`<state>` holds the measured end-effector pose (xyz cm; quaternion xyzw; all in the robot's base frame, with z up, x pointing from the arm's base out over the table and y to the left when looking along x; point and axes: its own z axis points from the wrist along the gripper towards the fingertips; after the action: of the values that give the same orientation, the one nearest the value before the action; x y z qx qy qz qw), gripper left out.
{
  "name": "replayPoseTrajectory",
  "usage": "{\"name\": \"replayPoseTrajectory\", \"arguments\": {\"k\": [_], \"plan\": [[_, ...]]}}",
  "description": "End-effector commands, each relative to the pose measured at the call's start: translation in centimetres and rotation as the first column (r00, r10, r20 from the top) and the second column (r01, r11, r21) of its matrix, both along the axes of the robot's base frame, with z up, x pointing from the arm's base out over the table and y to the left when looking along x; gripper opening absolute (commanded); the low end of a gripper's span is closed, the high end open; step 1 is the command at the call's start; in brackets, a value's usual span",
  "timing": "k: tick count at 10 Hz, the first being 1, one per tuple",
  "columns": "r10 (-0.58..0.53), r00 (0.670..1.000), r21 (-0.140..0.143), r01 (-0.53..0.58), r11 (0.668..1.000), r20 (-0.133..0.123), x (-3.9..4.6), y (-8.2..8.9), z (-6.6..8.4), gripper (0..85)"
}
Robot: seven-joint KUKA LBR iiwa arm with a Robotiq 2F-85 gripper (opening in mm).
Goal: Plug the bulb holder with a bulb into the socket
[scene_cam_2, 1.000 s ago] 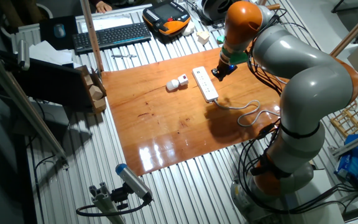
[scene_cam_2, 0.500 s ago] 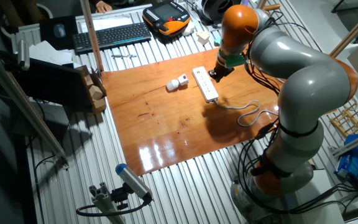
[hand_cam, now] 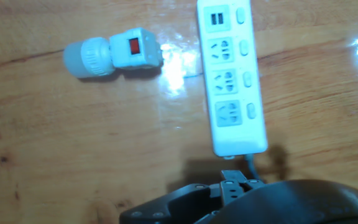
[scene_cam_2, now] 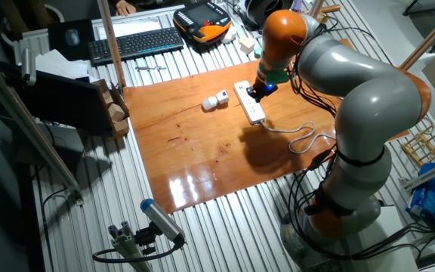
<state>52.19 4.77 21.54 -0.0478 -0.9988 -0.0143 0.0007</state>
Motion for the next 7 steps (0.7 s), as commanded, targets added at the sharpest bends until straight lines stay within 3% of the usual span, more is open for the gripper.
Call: {"name": "replayPoseTrajectory", "arguments": {"k": [1, 4, 7], "plan": [[-0.011, 1.000, -0.001, 0.011, 1.000, -0.006, -0.12, 0.5, 0.2, 0.0], [-0.051, 0.999, -0.029, 0.051, 0.998, -0.012, -0.46, 2.2, 1.0, 0.0], [-0.097, 0.995, -0.049, 0.097, 0.994, -0.002, -1.38, 4.7, 1.3, 0.0]]}}
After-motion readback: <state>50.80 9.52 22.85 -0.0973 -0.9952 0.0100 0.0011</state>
